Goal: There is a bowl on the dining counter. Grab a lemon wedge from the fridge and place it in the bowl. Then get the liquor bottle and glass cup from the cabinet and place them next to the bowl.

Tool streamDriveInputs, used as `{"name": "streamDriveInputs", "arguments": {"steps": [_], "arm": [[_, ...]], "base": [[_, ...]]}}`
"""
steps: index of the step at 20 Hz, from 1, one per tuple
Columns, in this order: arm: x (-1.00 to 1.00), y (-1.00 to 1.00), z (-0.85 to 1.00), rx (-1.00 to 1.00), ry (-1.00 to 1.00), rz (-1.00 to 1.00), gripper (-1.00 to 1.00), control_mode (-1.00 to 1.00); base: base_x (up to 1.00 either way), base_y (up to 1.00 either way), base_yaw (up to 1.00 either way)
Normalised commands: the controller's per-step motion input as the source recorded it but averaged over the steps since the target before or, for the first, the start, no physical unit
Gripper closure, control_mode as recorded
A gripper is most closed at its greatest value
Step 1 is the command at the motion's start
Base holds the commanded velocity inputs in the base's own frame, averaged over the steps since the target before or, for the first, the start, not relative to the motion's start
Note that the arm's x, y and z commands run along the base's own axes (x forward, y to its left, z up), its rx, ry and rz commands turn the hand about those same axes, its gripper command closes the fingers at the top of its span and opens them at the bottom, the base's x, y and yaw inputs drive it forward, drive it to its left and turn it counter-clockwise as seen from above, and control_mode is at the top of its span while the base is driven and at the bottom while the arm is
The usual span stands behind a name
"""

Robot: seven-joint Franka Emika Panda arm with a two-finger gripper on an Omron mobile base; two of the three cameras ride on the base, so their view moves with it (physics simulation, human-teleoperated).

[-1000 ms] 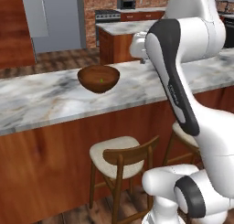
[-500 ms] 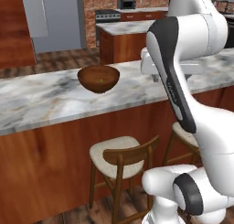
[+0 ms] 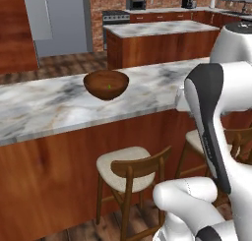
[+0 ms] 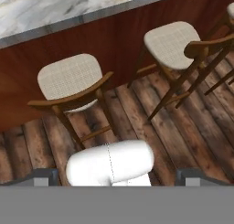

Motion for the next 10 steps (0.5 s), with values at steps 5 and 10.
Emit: {"name": "streamDriveInputs", "arguments": {"steps": [5, 10], "arm": [[0.0, -0.06, -0.07, 0.0, 0.0, 0.0, -1.0, 1.0], [0.0, 0.0, 0.0, 0.0, 0.0, 0.0, -1.0, 1.0]], "base": [[-0.01, -0.07, 0.0], [-0.27, -0.55, -0.04]]}}
